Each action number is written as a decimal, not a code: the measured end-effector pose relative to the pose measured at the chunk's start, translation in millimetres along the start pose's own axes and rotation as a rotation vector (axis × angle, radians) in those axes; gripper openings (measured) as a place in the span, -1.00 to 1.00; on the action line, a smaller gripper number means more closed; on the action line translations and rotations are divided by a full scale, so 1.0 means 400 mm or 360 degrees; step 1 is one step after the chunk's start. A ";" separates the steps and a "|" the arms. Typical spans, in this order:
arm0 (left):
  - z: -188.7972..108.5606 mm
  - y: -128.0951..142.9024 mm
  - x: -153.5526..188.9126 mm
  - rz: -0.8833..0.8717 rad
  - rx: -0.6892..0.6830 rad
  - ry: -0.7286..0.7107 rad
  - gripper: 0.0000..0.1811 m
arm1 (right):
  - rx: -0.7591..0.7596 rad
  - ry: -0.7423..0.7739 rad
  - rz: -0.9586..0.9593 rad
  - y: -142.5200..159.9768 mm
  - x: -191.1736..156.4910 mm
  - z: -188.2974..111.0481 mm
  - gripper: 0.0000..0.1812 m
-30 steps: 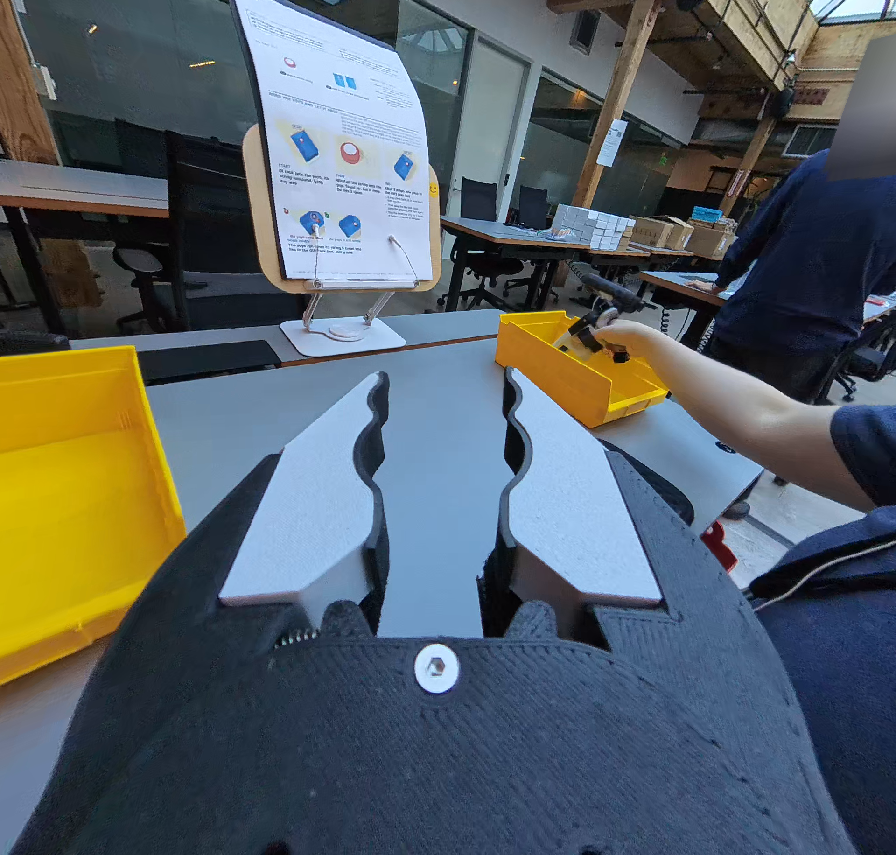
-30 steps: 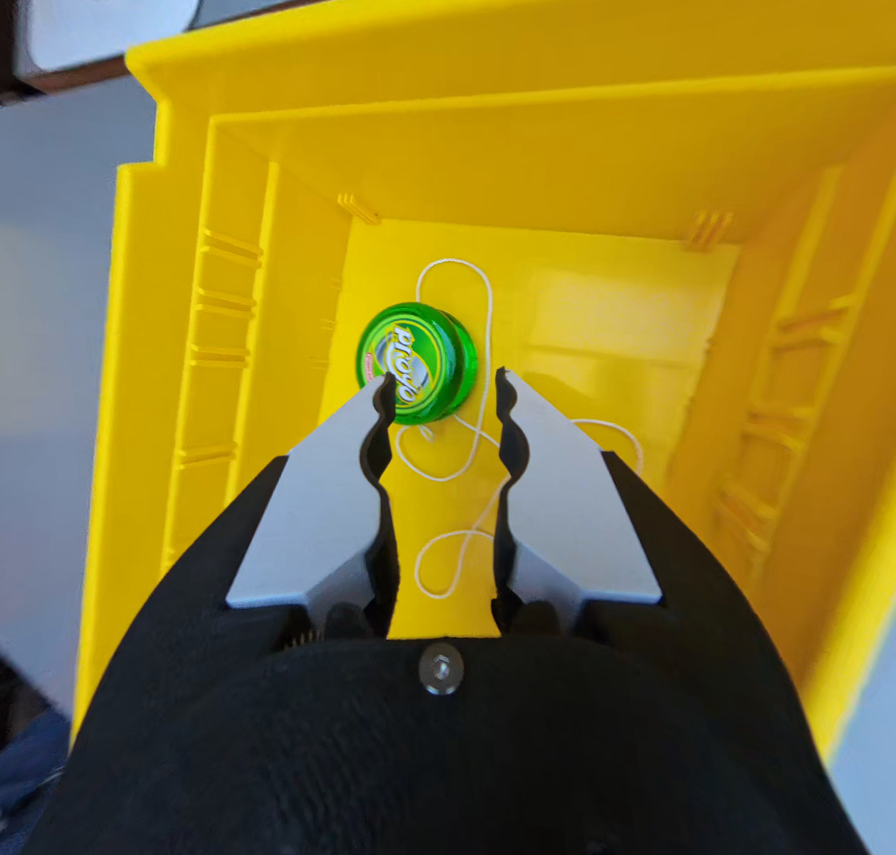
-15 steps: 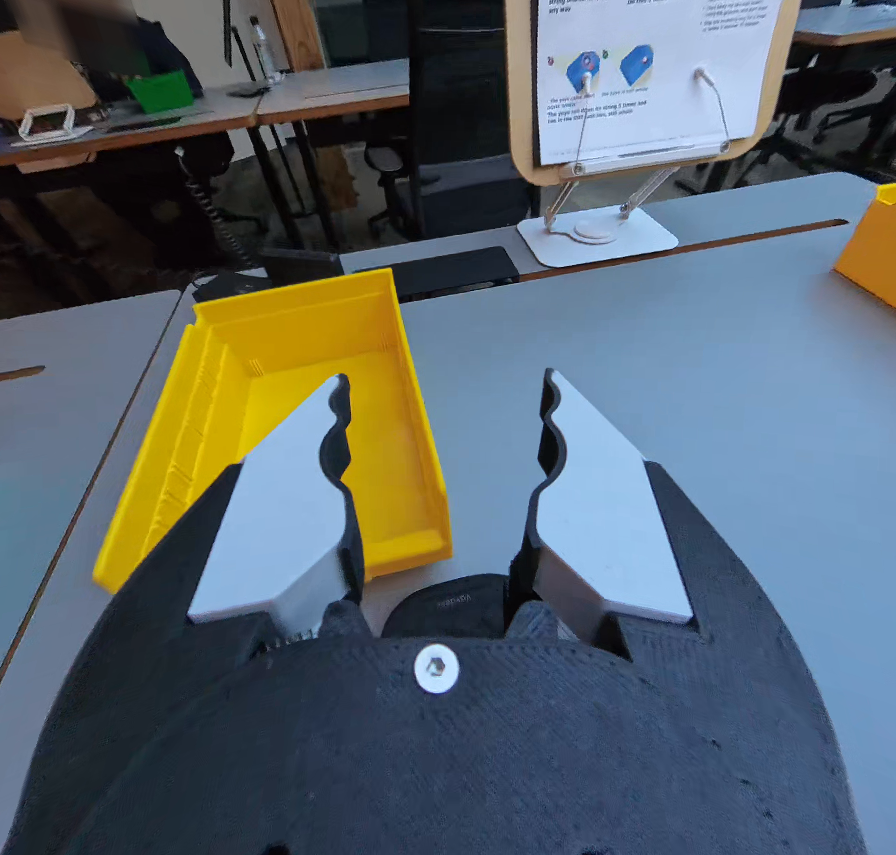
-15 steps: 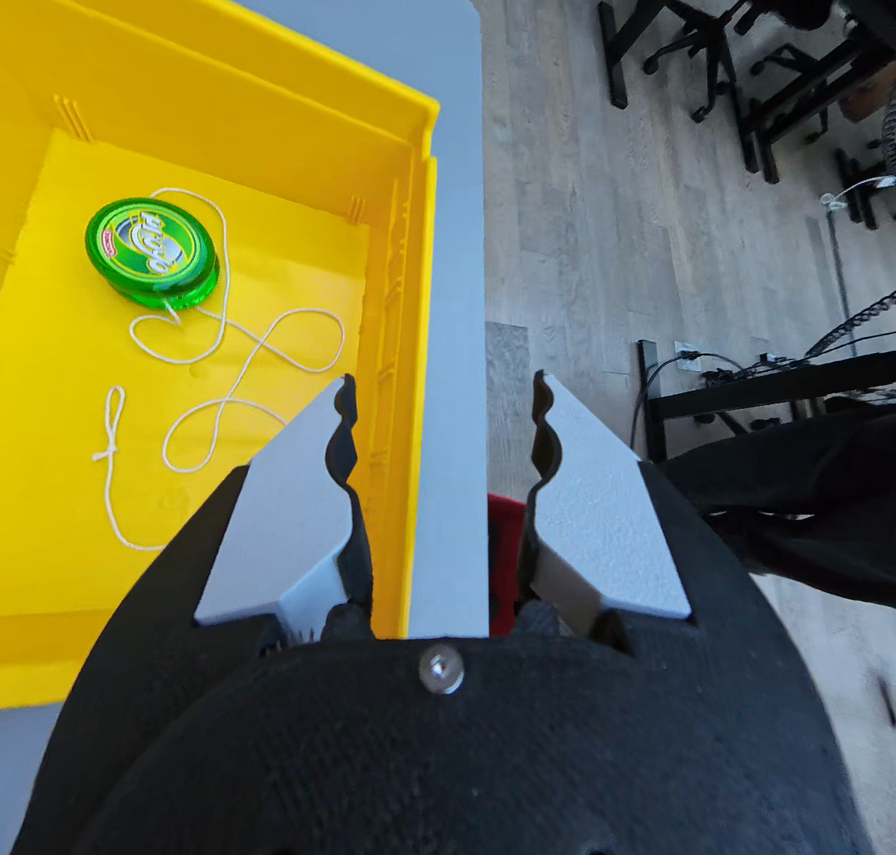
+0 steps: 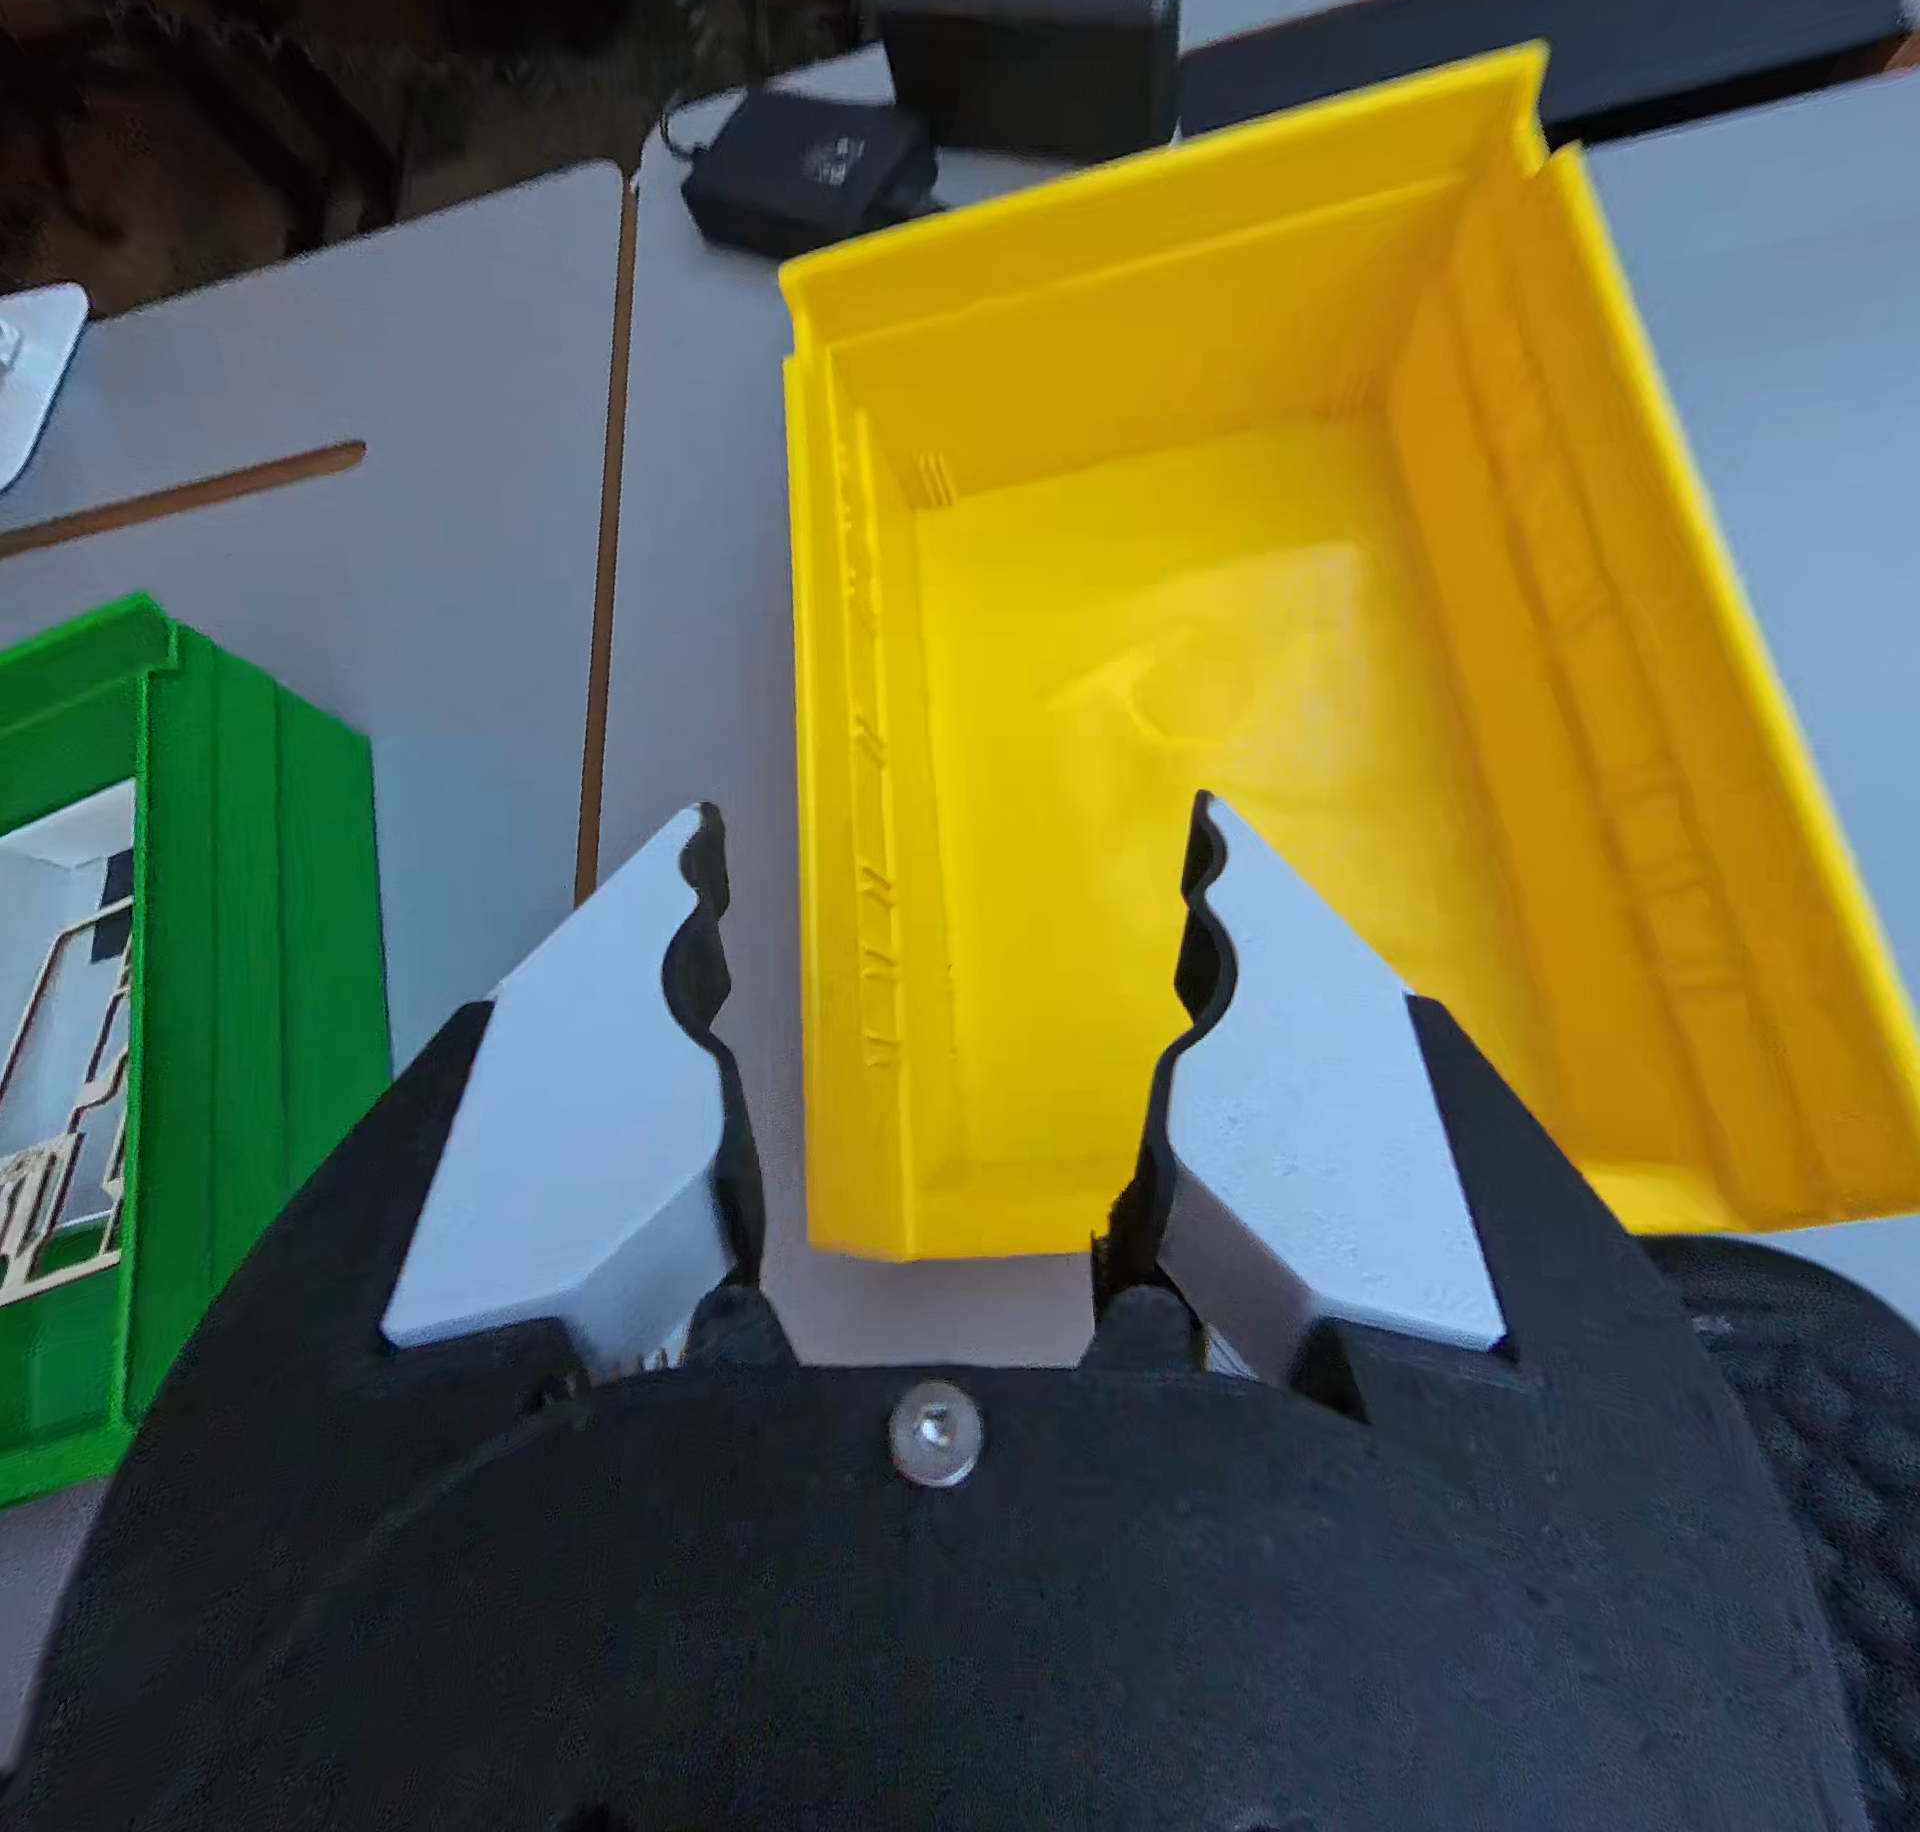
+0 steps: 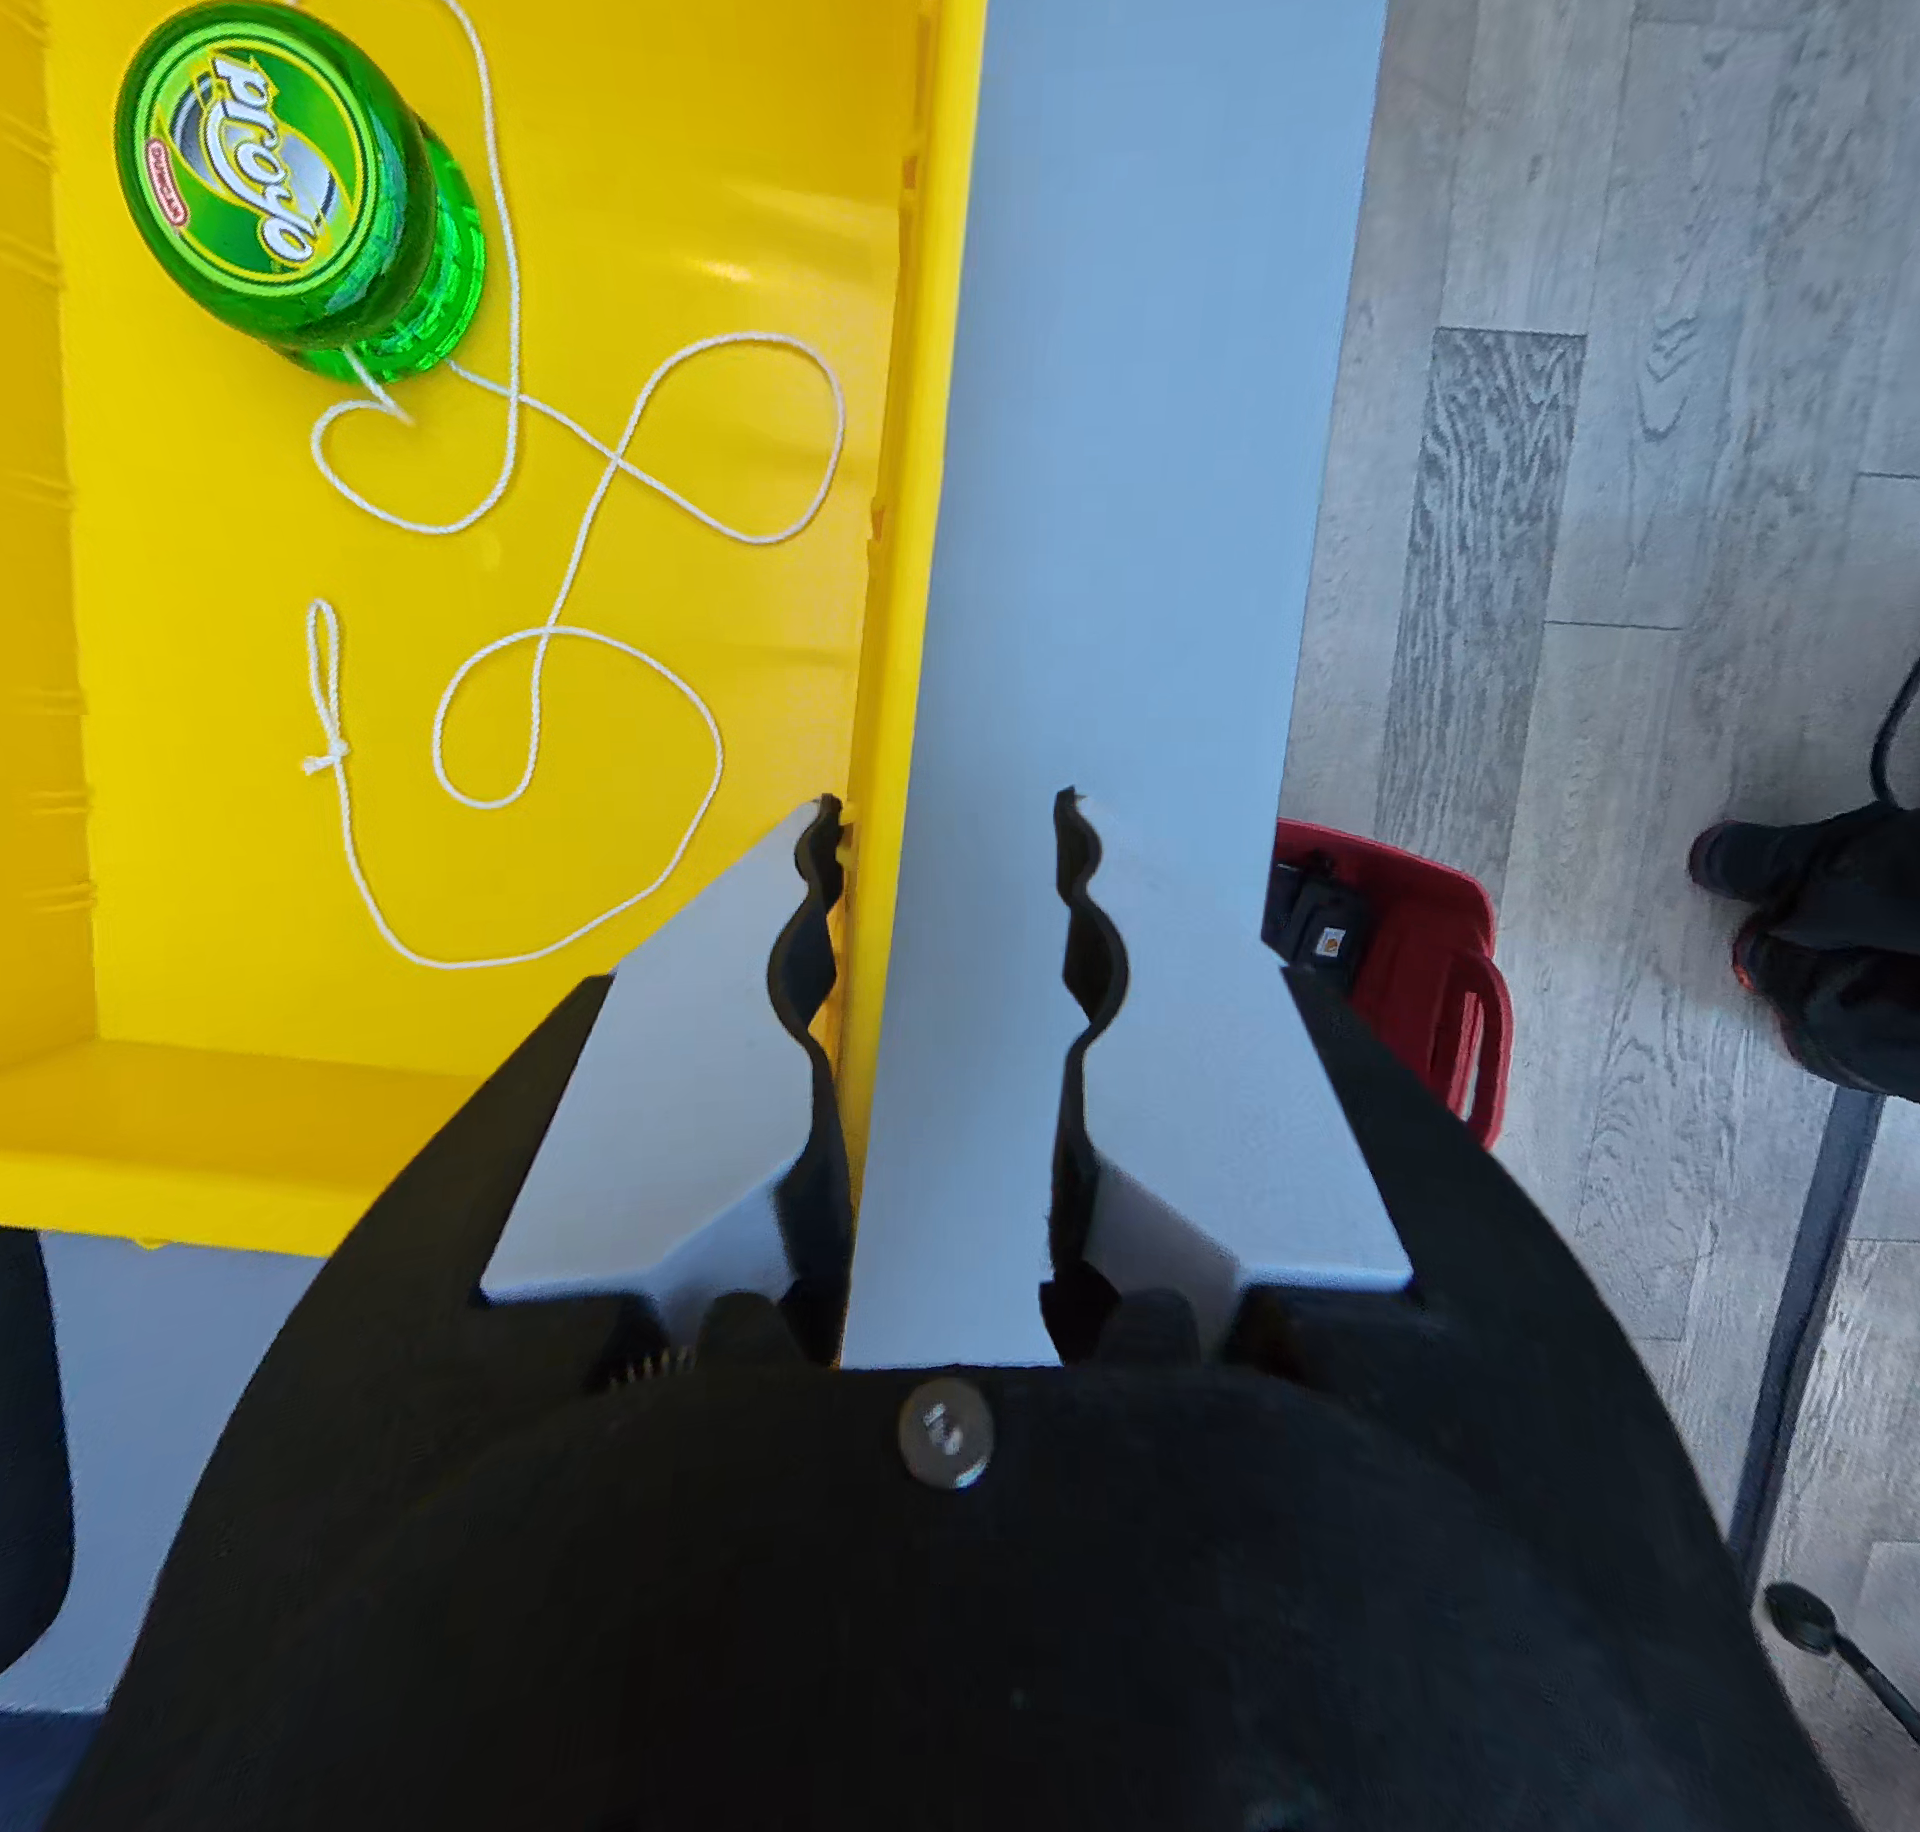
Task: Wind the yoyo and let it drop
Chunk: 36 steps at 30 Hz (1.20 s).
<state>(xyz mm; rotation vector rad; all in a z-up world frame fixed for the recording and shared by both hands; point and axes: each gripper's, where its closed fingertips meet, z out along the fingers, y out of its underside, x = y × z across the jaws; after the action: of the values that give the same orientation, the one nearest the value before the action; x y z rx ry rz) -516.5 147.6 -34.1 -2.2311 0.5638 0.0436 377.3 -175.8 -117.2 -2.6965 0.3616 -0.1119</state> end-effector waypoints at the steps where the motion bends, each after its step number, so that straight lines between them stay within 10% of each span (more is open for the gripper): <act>1: 0.012 0.017 -0.005 0.0007 -0.0060 0.0007 -0.04 | -0.0035 -0.0029 -0.0002 0.007 -0.005 0.005 -0.59; 6: 0.046 0.093 -0.031 -0.0027 -0.0315 0.0023 -0.08 | -0.0148 -0.0285 0.0065 0.022 -0.057 0.015 -0.96; 14: 0.076 0.190 -0.037 -0.0013 -0.0442 0.0051 -0.53 | -0.0215 -0.0289 0.0134 0.026 -0.058 0.016 -0.96; 25: 0.092 0.181 -0.054 0.0240 -0.0283 -0.0012 -0.85 | -0.0308 -0.0345 0.0120 0.003 -0.172 0.026 -0.96; 36: 0.092 0.110 0.145 0.0209 -0.0059 0.0140 -0.92 | -0.0263 -0.0342 0.0099 -0.046 -0.324 0.045 -0.96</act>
<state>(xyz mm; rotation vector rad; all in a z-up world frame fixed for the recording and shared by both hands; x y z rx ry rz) -476.8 127.4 -102.2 -2.2372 0.7626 0.0238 259.3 -117.8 -129.2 -2.8202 0.4030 0.2342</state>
